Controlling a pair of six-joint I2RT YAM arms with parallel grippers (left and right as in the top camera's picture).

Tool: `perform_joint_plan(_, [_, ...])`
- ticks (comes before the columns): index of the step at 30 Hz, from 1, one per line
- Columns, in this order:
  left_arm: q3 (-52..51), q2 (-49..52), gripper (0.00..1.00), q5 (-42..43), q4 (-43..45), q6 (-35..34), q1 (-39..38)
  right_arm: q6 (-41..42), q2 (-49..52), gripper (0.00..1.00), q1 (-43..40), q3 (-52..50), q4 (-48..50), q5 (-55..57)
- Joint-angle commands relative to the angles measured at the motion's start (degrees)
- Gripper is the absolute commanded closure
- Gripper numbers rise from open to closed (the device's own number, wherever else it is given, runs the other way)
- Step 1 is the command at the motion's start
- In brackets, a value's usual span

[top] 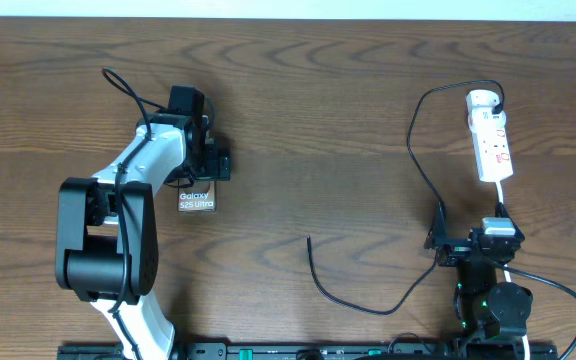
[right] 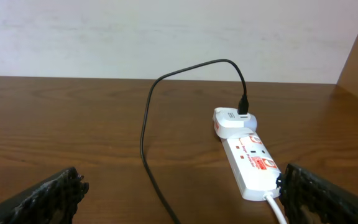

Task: Plug charger to phone and switch on socket
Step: 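Lower the left gripper and grasp the phone's top edge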

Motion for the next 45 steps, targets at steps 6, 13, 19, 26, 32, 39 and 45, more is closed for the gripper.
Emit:
perform_joint_plan(6, [-1.6,1.11,0.02,-1.16,0.48,-0.44,0.09,-0.68,-0.31,0.01,0.44,-0.07,-0.26,-0.13])
perform_joint_plan(13, [-1.66,1.11,0.02,-1.16,0.52,-0.44,0.09,-0.68,-0.31,0.01,0.44,-0.07,-0.26,-0.13])
perform_joint_plan(19, [-1.66,1.11,0.02,-1.16,0.52,-0.42,0.09,-0.68,-0.31,0.01,0.44,-0.07,-0.26,-0.13])
perform_joint_plan(26, [-1.66,1.11,0.01,-1.16,0.5,-0.42,0.11,-0.68,-0.31,0.01,0.44,-0.07,-0.26,-0.13])
perform_joint_plan(32, [-1.66,1.11,0.09,-1.16,0.5,-0.42,0.11,-0.68,-0.31,0.01,0.44,-0.07,-0.26,-0.13])
perform_joint_plan(39, [-1.66,1.11,0.16,-1.16,0.5,-0.42,0.11,-0.68,-0.31,0.01,0.44,-0.07,-0.26,-0.11])
perform_joint_plan(45, [-1.66,1.11,0.22,-1.16,0.5,-0.22,0.11,-0.68,-0.31,0.01,0.44,-0.07,-0.26,-0.13])
